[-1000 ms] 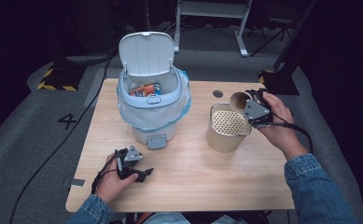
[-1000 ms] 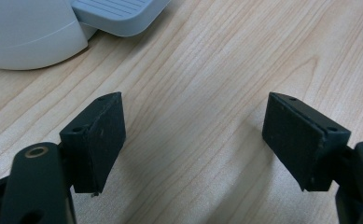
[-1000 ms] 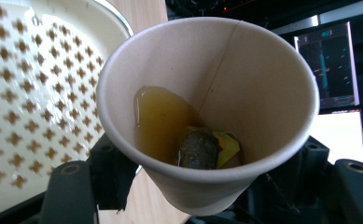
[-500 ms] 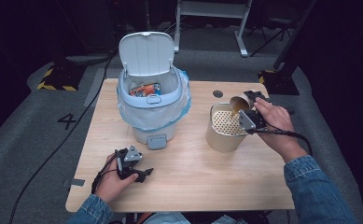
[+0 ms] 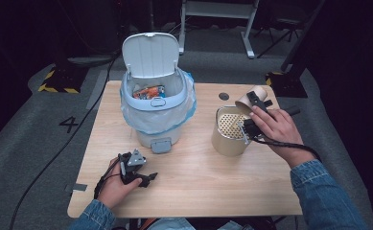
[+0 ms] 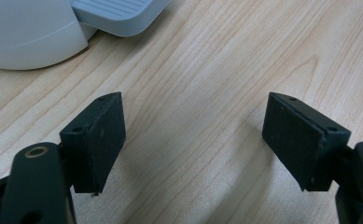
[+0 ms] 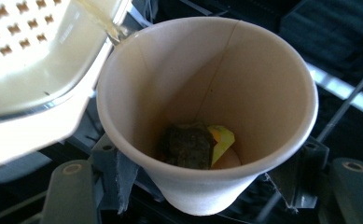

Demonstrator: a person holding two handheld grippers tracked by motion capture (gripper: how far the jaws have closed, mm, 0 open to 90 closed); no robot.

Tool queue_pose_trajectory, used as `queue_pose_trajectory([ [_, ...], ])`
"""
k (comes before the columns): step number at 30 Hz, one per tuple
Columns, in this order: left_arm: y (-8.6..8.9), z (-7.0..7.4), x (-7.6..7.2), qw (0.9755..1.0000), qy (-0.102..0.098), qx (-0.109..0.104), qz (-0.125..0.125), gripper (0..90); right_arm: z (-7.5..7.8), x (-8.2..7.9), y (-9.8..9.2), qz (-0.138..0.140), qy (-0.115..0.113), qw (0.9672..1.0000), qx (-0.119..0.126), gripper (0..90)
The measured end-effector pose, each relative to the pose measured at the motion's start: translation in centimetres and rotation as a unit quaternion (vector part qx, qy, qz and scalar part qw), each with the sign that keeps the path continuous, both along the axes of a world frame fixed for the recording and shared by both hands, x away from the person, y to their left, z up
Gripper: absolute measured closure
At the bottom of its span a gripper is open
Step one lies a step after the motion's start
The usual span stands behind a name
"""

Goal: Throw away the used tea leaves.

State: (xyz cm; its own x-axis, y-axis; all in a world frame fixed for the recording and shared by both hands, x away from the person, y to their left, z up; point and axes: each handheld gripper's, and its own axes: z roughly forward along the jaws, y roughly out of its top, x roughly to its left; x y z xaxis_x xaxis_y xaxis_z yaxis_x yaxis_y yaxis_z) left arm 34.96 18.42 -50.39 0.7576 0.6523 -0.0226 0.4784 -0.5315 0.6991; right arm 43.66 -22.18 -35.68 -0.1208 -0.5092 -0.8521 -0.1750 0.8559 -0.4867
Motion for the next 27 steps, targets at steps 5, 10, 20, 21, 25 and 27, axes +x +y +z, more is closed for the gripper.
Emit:
queue_pose_trajectory([
  [5,0.0,0.0,0.0,1.0,0.0,0.0,0.0,22.0,-0.2,-0.5,0.5,0.015,-0.051,0.9966,-0.063,33.0],
  [10,0.0,0.0,0.0,1.0,0.0,0.0,0.0,22.0,-0.8,-1.0,0.8,0.029,-0.106,0.9844,-0.137,33.0],
  [20,0.0,0.0,0.0,1.0,0.0,0.0,0.0,22.0,-1.5,-1.5,0.8,0.042,-0.163,0.9654,-0.199,33.0],
  [21,0.0,0.0,0.0,1.0,0.0,0.0,0.0,22.0,-1.5,-1.6,0.8,0.042,-0.164,0.9652,-0.199,33.0],
  [25,0.0,0.0,0.0,1.0,0.0,0.0,0.0,22.0,-1.3,-1.6,0.8,0.043,-0.164,0.9654,-0.198,32.8],
  [27,0.0,0.0,0.0,1.0,0.0,0.0,0.0,22.0,-1.1,-1.6,0.8,0.046,-0.154,0.9712,-0.176,32.5],
])
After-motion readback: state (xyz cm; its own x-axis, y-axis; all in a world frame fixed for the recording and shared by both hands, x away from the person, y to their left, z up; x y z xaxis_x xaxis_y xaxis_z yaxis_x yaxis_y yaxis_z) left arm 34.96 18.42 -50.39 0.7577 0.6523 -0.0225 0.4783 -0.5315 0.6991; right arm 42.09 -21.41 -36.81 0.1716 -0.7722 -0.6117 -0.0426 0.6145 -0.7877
